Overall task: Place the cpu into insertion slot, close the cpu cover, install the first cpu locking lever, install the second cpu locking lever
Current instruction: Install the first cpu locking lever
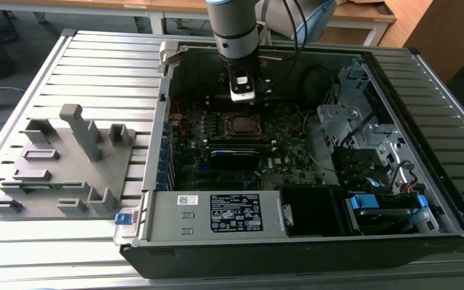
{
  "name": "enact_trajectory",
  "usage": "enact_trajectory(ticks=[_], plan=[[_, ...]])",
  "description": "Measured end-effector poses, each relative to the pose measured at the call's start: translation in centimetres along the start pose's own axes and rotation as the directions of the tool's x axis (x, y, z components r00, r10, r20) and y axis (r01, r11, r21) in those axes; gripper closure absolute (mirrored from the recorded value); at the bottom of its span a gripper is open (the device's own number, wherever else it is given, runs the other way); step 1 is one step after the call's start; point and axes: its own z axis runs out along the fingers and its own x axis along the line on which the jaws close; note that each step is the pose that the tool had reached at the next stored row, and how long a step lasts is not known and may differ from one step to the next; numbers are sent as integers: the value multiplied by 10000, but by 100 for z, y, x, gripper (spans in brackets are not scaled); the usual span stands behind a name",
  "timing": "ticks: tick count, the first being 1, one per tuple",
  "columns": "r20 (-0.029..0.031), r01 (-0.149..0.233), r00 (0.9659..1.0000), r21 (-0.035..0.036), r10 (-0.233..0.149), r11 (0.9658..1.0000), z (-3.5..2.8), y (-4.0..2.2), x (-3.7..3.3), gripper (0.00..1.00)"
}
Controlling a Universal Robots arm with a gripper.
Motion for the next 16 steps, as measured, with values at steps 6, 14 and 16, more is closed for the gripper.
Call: enact_trajectory(ticks=[6, 14, 16], plan=[[18, -80, 10000, 13, 80, 10000, 0, 9, 9, 89], [27, -85, 10000, 17, 85, 10000, 20, 3, 15, 89], [31, -82, 10000, 29, 82, 10000, 23, 2, 16, 89]])
